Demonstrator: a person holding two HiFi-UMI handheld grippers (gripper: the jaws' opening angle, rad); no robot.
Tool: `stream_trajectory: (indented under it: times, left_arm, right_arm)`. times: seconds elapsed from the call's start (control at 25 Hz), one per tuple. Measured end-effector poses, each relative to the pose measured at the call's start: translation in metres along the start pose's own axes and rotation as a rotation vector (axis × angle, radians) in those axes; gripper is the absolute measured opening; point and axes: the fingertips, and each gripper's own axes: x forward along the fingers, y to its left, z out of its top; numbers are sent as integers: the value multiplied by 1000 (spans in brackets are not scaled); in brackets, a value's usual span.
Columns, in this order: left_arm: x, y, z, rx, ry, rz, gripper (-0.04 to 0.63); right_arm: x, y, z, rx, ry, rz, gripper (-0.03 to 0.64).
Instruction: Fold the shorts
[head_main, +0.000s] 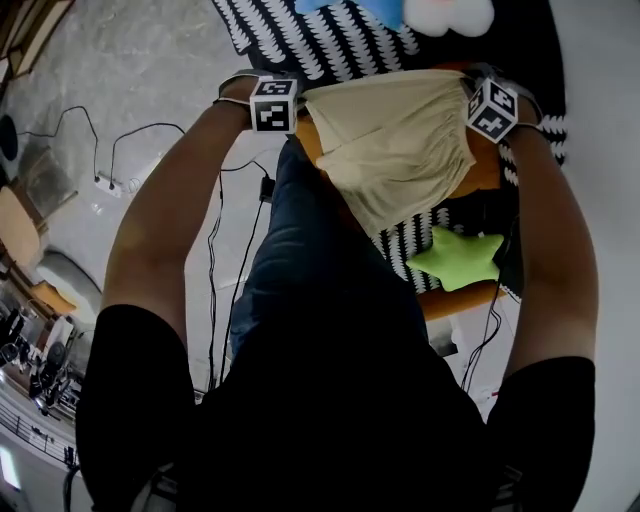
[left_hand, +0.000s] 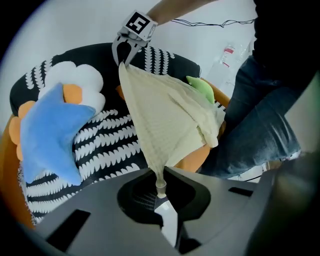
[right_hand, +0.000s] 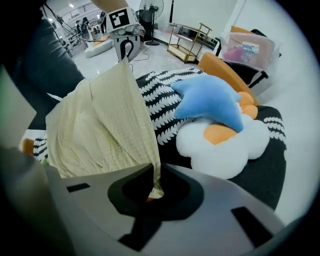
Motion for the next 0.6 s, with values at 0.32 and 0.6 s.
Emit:
stream_trajectory:
  times: [0.32, 0.6]
  left_arm:
    - [-27, -15, 12, -38, 11, 93, 25]
    - [-27, -50, 15, -103, -32, 65, 25]
  right_arm:
    - [-27, 8, -4, -37, -55, -72, 35]
    - [-20, 25, 2, -46, -73, -87, 35]
